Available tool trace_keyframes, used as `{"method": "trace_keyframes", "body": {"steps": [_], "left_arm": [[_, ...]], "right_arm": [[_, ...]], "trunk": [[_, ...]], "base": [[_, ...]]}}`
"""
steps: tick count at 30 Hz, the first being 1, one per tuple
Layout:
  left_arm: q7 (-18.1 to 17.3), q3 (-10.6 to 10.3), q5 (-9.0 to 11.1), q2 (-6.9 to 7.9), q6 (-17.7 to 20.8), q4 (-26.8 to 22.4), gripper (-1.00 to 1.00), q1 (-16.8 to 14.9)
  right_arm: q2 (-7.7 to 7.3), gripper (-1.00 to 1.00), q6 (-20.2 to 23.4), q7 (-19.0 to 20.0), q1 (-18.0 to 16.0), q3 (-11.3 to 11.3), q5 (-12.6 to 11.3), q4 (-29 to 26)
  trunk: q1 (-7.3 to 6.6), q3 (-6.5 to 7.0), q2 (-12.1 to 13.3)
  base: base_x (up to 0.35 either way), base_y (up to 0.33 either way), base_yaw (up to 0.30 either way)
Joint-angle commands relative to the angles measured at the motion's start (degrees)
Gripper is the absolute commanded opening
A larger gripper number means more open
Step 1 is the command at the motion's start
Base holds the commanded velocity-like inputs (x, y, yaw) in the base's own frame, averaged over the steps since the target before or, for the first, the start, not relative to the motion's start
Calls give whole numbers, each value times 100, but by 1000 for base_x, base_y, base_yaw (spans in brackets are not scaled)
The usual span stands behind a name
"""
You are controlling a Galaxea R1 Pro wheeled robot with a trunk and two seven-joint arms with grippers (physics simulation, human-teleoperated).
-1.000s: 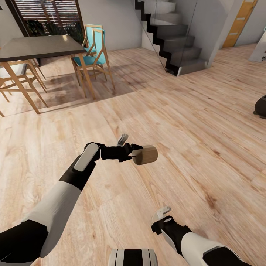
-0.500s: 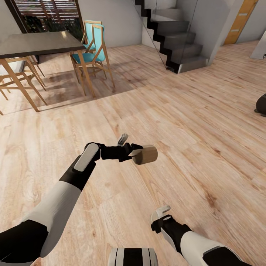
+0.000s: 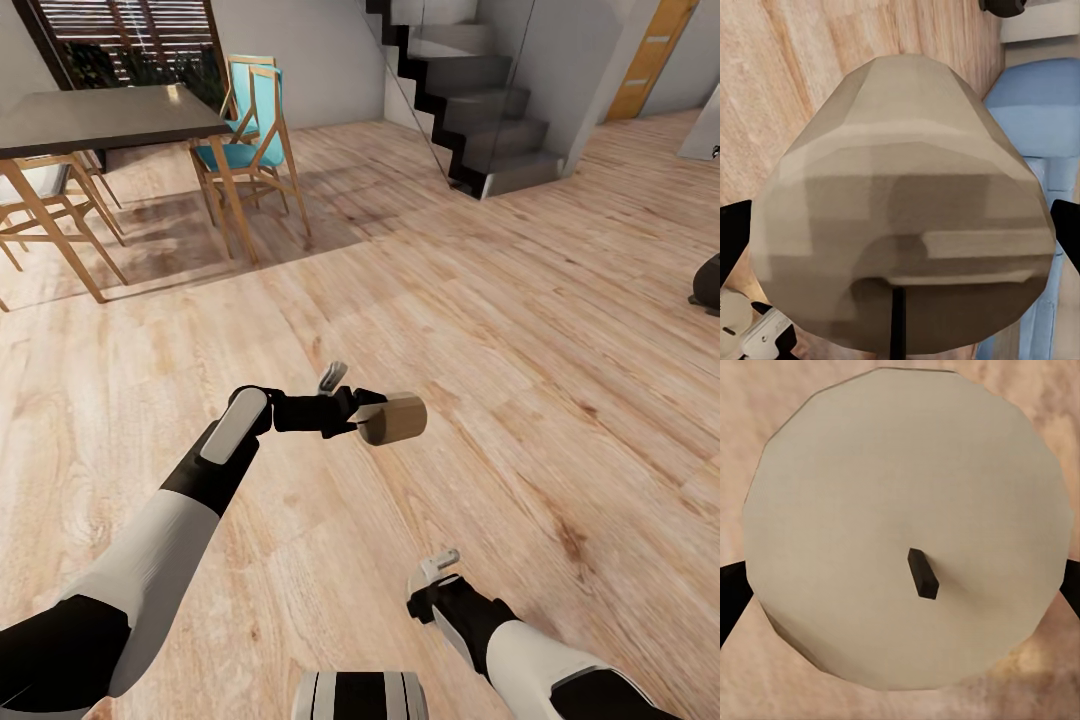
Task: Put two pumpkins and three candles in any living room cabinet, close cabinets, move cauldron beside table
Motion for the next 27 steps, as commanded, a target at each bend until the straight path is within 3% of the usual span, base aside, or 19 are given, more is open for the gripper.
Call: {"method": "trace_keyframes", "body": {"steps": [1,6,12,27], "left_arm": [[-1,0,7,0,-1,0,-100,0],[-1,0,7,0,-1,0,-100,0],[-1,8,7,0,-1,0,-100,0],[-1,9,7,0,-1,0,-100,0]], "right_arm": [[-3,-100,-2,-3,0,0,-13,-4],[-16,-100,-16,-3,0,1,-11,-33],[-28,-100,-3,-3,0,8,-14,-541],[-50,-100,5,-3,0,-24,-20,-660]], "trunk": [[0,0,0],[0,0,0],[0,0,0],[0,0,0]], "base": [[0,0,0],[0,0,0],[0,0,0],[0,0,0]]}}
